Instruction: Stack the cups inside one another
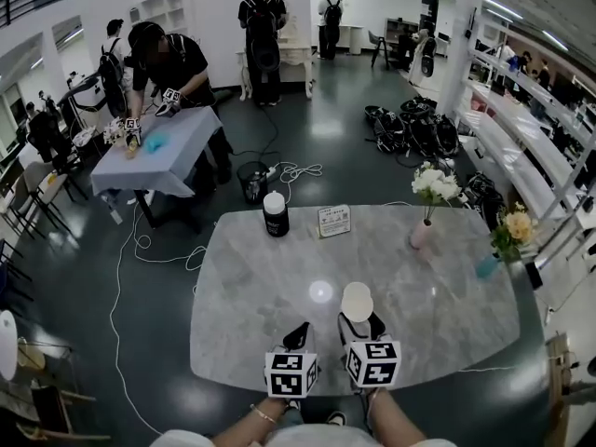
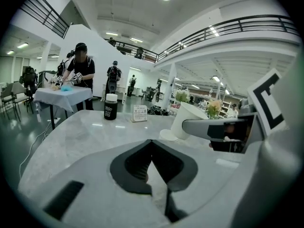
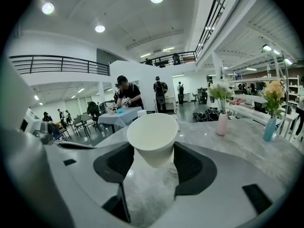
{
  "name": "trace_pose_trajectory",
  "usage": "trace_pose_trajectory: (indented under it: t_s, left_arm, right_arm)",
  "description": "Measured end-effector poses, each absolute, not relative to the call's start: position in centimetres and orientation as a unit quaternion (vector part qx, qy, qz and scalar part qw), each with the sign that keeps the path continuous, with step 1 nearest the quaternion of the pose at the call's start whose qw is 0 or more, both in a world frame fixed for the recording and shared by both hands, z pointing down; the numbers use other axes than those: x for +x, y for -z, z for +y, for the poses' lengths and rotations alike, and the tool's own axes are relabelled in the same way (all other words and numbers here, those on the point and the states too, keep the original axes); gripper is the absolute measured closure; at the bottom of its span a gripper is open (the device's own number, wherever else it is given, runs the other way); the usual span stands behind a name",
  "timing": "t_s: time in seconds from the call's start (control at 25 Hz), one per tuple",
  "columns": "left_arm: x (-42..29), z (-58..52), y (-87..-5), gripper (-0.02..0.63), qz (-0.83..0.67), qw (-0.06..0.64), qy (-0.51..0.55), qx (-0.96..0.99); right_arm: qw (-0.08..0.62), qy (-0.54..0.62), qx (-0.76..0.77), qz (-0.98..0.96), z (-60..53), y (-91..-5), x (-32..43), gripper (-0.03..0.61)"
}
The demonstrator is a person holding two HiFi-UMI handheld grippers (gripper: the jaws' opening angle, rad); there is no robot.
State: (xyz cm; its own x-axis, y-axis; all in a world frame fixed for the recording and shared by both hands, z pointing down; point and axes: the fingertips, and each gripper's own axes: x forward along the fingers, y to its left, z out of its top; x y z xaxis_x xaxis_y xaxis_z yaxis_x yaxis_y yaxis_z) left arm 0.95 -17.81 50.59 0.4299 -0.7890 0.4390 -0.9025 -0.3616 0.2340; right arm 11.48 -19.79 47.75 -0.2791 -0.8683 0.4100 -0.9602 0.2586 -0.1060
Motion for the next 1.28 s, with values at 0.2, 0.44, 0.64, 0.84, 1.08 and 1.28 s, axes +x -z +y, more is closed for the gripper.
trace_pose_trajectory:
  t_s: [0.2,0.44,0.64,0.84,1.08,1.28]
  left_arm:
    - [2.8,-18.2,-50.6,0.618,-0.497,0.218,-0.133,0.829]
    - [4.6,-19.3,-50.8,0.618,-0.475,0.214,-0.141,0.842]
    - [5.6,-20.1,-50.8,0.618,-0.464,0.214,-0.146,0.847]
    - [5.9,-21.5,-51.5,0.618,-0.458,0.219,-0.154,0.848]
    - [5.8,-22.8,-53.1,0.618,-0.456,0.230,-0.164,0.844]
    - [5.7,-23.6,-54.0,0.618,-0.455,0.239,-0.171,0.841]
  right_arm:
    - [0.132,-0.173,0.602,-0.769,-19.6,-47.6,13.1,0.339]
    - [0.128,-0.181,0.618,-0.754,-19.9,-48.1,14.7,0.339]
    - [0.126,-0.186,0.626,-0.747,-20.5,-48.1,15.5,0.339]
    - [0.126,-0.193,0.629,-0.742,-22.0,-48.5,15.8,0.339]
    - [0.128,-0.205,0.628,-0.740,-23.5,-50.0,15.5,0.339]
    - [0.132,-0.215,0.626,-0.738,-24.4,-51.0,15.3,0.339]
